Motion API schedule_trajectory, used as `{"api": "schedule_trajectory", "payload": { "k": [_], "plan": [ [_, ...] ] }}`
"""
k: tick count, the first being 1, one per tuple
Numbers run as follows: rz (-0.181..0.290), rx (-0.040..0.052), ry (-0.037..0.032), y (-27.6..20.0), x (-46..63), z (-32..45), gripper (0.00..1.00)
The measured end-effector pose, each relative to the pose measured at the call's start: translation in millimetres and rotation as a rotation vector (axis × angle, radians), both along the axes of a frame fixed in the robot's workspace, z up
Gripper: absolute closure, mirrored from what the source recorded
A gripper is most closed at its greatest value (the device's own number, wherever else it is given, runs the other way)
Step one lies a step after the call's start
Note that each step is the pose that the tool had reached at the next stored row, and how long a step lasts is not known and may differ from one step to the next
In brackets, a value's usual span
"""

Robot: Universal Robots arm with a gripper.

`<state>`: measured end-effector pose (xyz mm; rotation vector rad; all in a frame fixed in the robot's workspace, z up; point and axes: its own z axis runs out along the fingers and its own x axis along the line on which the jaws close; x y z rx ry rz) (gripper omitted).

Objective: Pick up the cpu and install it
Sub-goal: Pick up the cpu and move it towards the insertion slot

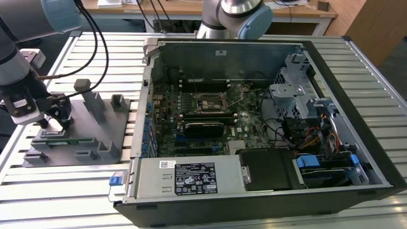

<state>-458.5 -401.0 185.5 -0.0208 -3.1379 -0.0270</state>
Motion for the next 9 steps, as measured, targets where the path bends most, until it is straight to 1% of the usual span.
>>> {"api": "schedule_trajectory", "payload": {
  "k": [3, 9],
  "plan": [
    [0.000, 0.0000, 0.0002, 0.0, 0.0, 0.8, 0.47],
    [0.000, 0.0000, 0.0001, 0.0, 0.0, 4.9, 0.47]
  ]
}}
